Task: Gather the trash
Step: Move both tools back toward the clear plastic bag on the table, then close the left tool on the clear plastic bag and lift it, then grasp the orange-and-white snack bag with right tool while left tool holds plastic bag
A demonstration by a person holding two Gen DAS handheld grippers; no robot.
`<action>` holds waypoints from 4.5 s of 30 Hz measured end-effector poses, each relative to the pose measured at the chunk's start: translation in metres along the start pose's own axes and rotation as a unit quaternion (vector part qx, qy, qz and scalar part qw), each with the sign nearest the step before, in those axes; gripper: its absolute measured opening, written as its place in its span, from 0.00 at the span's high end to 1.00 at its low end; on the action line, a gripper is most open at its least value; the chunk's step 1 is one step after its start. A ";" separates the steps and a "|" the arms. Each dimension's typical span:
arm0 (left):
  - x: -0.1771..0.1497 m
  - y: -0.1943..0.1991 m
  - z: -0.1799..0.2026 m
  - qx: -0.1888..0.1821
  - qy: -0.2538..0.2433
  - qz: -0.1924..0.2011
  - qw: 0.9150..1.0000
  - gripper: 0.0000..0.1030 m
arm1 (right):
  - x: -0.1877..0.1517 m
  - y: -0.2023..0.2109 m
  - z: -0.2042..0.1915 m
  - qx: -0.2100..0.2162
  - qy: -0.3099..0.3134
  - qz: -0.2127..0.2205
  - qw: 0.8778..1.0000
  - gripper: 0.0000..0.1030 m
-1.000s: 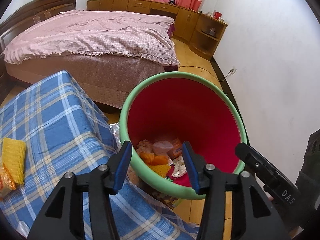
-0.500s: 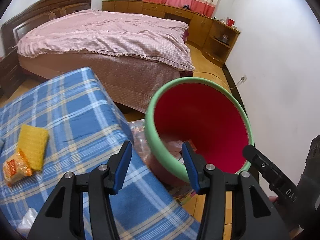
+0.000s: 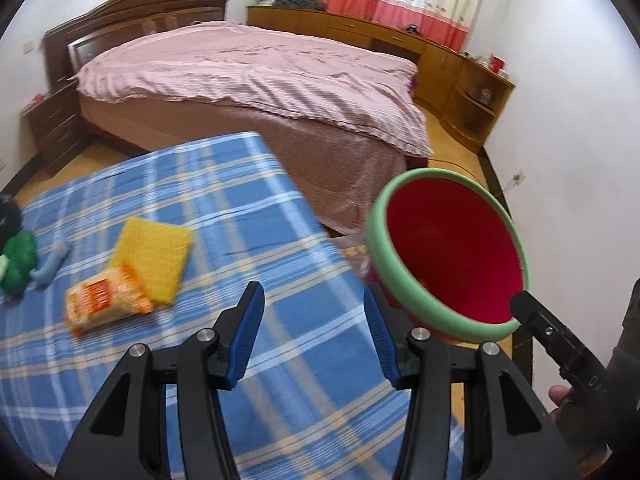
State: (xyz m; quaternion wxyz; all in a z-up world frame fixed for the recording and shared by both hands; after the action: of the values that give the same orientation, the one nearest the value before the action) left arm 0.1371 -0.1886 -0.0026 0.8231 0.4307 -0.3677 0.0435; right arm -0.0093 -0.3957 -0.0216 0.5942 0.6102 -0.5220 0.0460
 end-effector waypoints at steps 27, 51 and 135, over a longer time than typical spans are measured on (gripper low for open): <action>-0.069 0.078 -0.100 0.093 0.046 -0.031 0.994 0.50 | -0.051 0.033 -0.082 0.071 0.079 -0.036 0.994 0.15; -0.086 0.057 -0.129 0.046 0.091 -0.036 0.994 0.66 | -0.060 0.017 -0.104 0.064 0.110 -0.065 0.990 0.14; -0.102 0.155 -0.232 0.162 0.240 0.123 0.949 0.66 | -0.103 -0.045 -0.293 0.070 0.290 -0.074 0.952 0.13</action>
State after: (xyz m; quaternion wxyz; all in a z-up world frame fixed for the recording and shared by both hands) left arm 0.1344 0.1055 -0.0467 0.7946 0.4860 -0.1977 0.3054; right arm 0.1402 -0.1203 -0.0369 0.6776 0.6474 -0.2761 0.2133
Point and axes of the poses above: each gripper's, at about its wrist camera, not at the fingertips, and y roughly against the way its jaws point, z to its right, x to its top, the point moved 2 cm from there along -y, roughly the way its jaws point, and after that the axes turned 14 degrees about -x, right-handed, at the moved point
